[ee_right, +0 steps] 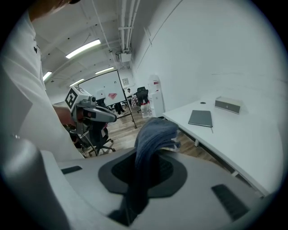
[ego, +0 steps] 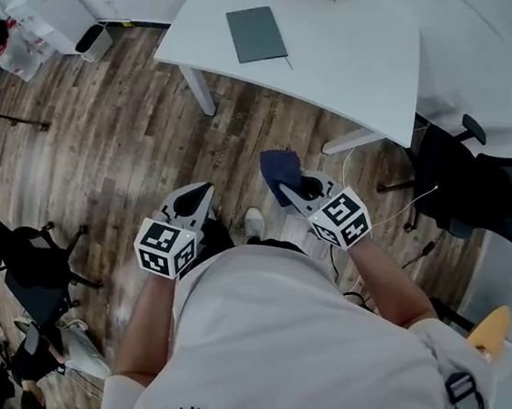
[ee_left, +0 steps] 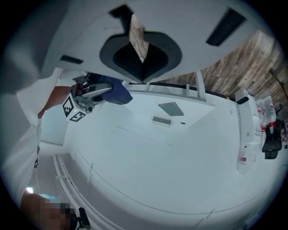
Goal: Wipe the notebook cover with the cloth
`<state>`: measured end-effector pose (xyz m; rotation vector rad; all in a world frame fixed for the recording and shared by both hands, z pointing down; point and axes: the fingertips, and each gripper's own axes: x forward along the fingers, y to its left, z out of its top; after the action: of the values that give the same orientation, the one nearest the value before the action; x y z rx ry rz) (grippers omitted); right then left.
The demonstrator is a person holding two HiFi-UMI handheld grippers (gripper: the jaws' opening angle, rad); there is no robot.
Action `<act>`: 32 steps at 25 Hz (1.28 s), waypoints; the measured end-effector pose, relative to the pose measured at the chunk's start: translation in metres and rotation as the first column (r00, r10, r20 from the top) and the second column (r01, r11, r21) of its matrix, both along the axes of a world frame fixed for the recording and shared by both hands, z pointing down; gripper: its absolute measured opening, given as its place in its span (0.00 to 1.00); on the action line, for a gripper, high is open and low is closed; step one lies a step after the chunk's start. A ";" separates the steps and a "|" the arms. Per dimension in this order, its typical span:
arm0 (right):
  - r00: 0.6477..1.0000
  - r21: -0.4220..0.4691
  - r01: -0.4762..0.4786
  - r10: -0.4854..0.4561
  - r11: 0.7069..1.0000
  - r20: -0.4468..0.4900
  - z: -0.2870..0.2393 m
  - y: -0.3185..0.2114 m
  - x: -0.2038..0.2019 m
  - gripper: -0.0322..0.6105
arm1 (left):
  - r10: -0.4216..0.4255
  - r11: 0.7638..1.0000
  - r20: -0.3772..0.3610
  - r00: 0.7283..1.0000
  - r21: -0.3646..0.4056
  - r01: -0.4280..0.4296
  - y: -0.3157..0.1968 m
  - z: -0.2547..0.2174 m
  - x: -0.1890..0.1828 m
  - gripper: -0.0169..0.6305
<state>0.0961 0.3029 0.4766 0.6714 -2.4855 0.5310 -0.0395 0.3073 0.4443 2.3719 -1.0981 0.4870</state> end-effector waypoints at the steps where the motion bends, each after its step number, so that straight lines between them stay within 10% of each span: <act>1: 1.000 -0.003 -0.008 0.008 1.000 -0.001 0.002 -0.006 0.001 0.12 | 0.005 1.000 0.002 1.000 -0.002 -0.005 -0.007 0.003 0.000 0.03; 12: 0.985 -0.070 -0.162 0.157 0.984 -0.070 0.023 -0.104 -0.008 0.12 | 0.146 0.989 -0.011 0.989 -0.023 -0.147 -0.144 0.035 -0.016 0.03; 22: 0.933 -0.070 -0.337 0.323 0.939 -0.161 0.038 -0.212 -0.025 0.12 | 0.364 0.931 0.049 0.930 0.019 -0.365 -0.281 0.057 -0.026 0.03; 32: 0.919 -0.075 -0.337 0.311 0.938 -0.242 0.063 -0.280 -0.033 0.12 | 0.448 0.894 0.067 0.892 -0.023 -0.447 -0.351 0.107 0.002 0.03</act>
<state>0.0630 0.0224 0.5399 1.0461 -2.1223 0.6731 -0.0378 -0.0432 0.5511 2.6201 -0.5604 0.7345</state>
